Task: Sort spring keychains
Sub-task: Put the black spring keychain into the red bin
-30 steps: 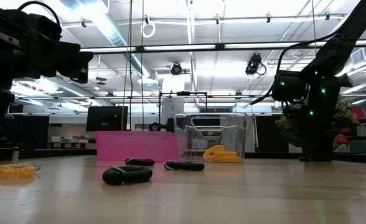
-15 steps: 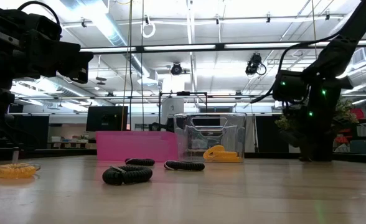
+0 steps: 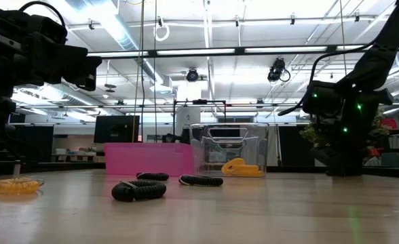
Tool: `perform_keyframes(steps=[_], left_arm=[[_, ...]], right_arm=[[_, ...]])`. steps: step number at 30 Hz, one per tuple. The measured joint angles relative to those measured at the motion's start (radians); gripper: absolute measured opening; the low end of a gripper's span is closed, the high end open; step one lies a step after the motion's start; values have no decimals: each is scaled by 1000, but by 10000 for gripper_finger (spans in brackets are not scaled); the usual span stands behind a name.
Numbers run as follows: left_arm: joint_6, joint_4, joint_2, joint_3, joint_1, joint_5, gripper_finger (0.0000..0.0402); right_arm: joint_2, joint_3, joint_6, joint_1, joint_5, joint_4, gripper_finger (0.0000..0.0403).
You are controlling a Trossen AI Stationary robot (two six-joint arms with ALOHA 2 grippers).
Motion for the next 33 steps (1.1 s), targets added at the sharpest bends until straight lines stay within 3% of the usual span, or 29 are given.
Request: perform_keyframes(steps=[3,16,33], left_arm=[[0,0,0,0,0,0,154],[1,0,0,0,0,0,154],[0,0,0,0,0,0,154]], right_arm=[[0,-7,-44,0,-2,4,11],[-29,34,-102,51,-76,1,2],[-288,81,-128,198,-63,-18,0]])
